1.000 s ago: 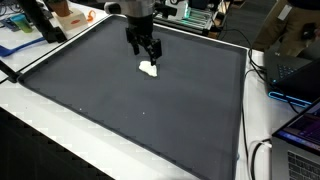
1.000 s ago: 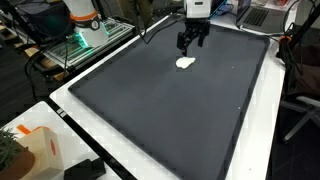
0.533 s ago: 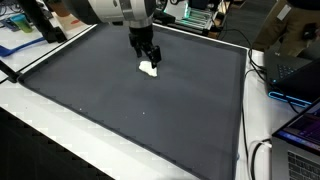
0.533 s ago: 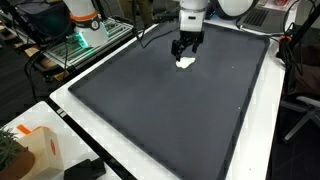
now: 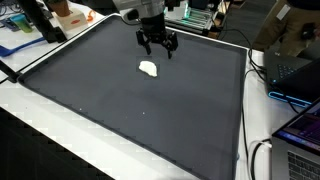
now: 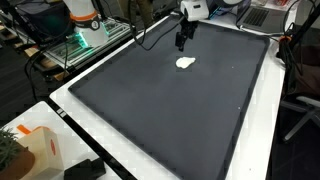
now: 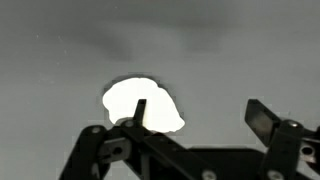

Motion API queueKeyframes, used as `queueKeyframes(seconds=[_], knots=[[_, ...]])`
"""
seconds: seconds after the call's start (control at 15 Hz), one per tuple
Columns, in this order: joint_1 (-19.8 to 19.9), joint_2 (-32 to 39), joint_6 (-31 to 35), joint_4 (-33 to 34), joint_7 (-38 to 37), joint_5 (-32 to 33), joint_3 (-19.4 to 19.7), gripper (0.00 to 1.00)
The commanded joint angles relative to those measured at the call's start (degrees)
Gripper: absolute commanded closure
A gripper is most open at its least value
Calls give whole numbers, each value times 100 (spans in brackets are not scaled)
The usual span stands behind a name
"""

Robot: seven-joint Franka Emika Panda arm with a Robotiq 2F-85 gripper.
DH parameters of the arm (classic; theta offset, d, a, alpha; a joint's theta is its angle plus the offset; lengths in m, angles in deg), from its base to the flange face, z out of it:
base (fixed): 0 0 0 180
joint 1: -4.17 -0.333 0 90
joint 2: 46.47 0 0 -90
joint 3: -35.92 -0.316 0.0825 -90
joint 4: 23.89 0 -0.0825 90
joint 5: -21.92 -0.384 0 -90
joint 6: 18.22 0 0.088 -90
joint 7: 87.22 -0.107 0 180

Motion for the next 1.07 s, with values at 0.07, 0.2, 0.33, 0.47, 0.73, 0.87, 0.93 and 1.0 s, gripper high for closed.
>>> queueKeyframes(seconds=[0.07, 0.2, 0.33, 0.47, 0.73, 0.87, 0.93, 1.0], knots=[[1013, -542, 45, -974, 1133, 56, -1046, 0], [1554, -339, 34, -1406, 692, 764, -2064, 0], [2109, -148, 38, -1635, 918, 1154, -2821, 0], [1562, -537, -135, -1249, 765, 582, -2141, 0], [1520, -586, -322, -1268, 953, 653, -2005, 0], [2074, 323, 32, -1729, 616, 2044, -3263, 0], [2181, 295, -51, -1755, 1023, 1995, -3263, 0], [2528, 850, 114, -2172, 649, 2702, -3978, 0]])
